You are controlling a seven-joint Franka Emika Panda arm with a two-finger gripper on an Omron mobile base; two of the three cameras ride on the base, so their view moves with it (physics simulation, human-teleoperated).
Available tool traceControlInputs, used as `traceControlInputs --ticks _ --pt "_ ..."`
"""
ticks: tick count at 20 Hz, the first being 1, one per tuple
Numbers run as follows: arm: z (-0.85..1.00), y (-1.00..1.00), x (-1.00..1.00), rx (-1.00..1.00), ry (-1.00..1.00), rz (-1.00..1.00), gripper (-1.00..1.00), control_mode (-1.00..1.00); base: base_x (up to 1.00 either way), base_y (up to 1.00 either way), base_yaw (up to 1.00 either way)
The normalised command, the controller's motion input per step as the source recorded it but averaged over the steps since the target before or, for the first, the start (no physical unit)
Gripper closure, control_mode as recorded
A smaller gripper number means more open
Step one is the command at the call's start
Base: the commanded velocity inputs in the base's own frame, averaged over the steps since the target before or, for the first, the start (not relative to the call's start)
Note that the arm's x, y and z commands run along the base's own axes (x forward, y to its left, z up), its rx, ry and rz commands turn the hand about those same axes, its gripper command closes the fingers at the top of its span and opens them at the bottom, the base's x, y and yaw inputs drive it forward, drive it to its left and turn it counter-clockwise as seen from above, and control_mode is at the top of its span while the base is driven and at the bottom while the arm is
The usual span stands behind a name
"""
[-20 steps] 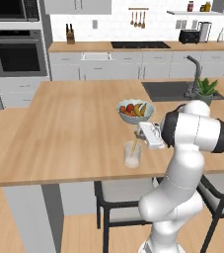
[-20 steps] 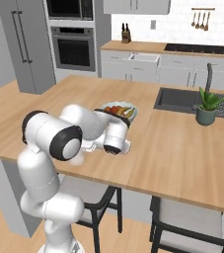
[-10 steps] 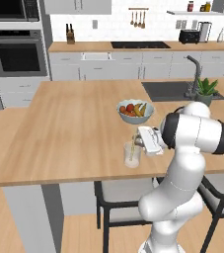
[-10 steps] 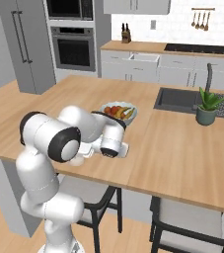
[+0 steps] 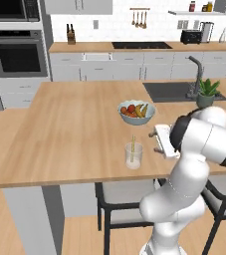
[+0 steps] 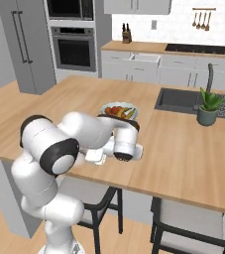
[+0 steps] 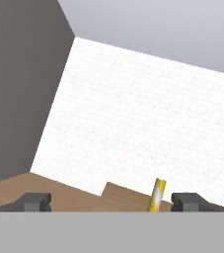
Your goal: Take a straw from the drawer in front and place it inside the glass cup on the dining counter.
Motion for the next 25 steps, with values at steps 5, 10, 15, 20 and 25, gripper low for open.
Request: traceControlInputs --ticks 5,10,15,20,25 --pt "0.91 -0.38 -0.97 -0.07 -0.33 -0.01 -1.0 -1.0 0.0 0.0 0.0" --pt "1.0 0.09 -0.77 -0.27 -0.43 -0.03 -1.0 -1.0 0.0 0.0 0.0" --pt "0.77 0.55 -0.45 -0.4 -0.32 -0.06 -1.0 -1.0 0.0 0.0 0.0" --pt "0.14 0.71 -0.23 -0.5 -0.17 -0.03 -1.0 -1.0 0.0 0.0 0.0" --pt "-0.03 0.61 -0.22 -0.48 -0.06 0.0 -1.0 -1.0 0.0 0.0 0.0"
